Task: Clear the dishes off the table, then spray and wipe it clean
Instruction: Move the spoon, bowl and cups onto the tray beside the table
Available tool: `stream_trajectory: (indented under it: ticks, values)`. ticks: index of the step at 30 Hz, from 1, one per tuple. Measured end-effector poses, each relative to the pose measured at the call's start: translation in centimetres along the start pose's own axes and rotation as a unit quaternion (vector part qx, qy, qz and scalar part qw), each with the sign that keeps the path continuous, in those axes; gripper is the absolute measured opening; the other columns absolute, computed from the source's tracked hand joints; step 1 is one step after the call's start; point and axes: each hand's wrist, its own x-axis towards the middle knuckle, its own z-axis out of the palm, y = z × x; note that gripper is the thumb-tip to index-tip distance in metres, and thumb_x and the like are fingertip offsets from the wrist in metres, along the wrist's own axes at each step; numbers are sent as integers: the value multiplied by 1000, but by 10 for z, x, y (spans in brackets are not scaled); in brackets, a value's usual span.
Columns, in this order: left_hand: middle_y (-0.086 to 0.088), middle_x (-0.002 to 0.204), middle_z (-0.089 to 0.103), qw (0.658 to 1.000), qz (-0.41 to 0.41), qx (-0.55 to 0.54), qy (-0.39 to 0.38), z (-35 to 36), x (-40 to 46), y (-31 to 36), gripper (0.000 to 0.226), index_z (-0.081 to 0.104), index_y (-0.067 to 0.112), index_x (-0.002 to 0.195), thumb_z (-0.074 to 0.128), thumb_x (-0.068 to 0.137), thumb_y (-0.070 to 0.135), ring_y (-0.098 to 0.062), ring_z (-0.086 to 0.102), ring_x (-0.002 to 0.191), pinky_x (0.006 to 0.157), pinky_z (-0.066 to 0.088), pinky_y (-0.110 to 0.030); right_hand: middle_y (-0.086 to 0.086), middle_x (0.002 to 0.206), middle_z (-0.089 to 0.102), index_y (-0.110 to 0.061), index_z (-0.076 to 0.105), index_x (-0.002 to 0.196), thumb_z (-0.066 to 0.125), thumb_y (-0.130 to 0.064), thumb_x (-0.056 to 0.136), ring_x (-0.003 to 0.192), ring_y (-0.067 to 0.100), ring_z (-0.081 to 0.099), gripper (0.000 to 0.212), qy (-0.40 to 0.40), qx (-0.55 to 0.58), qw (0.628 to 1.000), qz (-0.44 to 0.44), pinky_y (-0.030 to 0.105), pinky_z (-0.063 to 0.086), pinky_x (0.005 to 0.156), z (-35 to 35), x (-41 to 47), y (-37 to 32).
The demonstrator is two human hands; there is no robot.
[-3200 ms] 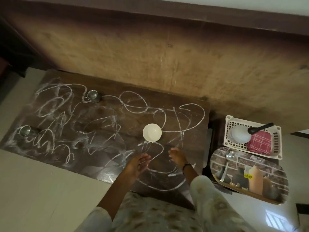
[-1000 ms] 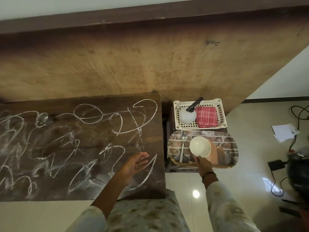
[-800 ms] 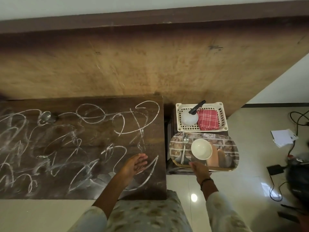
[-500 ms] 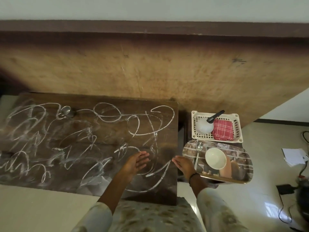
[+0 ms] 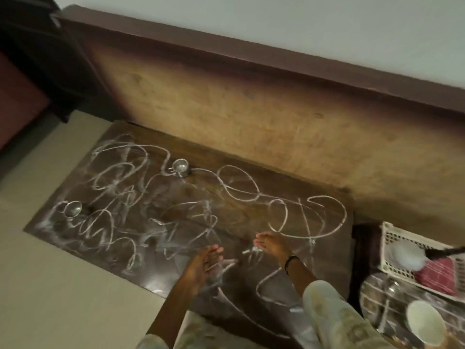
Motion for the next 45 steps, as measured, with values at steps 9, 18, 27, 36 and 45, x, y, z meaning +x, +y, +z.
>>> stream_trajectory:
  ticks: [9, 18, 27, 36, 45]
  values:
    - [-13, 115, 60, 992, 44, -59, 99, -166, 42, 101, 24, 60, 7, 103, 37, 98, 13, -24, 60, 96, 90, 43, -31, 12, 72, 58, 5, 60, 90, 50, 10, 90, 84, 34, 60, 12, -36, -229, 972, -31, 32, 55, 78, 195, 100, -47]
    - [-11, 109, 62, 975, 68, -96, 190, -283, 105, 148, 24, 61, 12, 96, 38, 98, 13, -23, 60, 97, 94, 43, -38, 19, 103, 65, -20, 29, 147, 48, 1, 85, 89, 35, 62, 68, -55, -609, 746, -265, 42, 50, 73, 318, 201, -93]
    - [-2, 96, 66, 953, 85, -156, 244, -328, 132, 170, 27, 60, 12, 95, 33, 99, 11, -16, 65, 88, 85, 47, -30, 18, 119, 62, -4, 34, 142, 42, -9, 97, 112, 31, 58, 47, -10, -780, 586, -220, 39, 46, 90, 371, 254, -107]
    - [-3, 86, 71, 885, 108, -136, 432, -378, 147, 198, 17, 56, 11, 87, 42, 95, 14, -13, 66, 74, 72, 51, -28, 15, 98, 69, -4, 67, 99, 45, -19, 99, 93, 29, 67, 26, 28, -797, 557, -231, 32, 50, 74, 349, 221, -73]
    - [-17, 138, 49, 750, 131, 458, 458, -432, 157, 241, 45, 49, 9, 130, 57, 85, 3, -37, 42, 128, 103, 40, -54, 13, 96, 73, -9, 73, 99, 29, -61, 89, 86, 31, 66, 69, 59, -566, 748, -342, 27, 43, 73, 306, 224, -45]
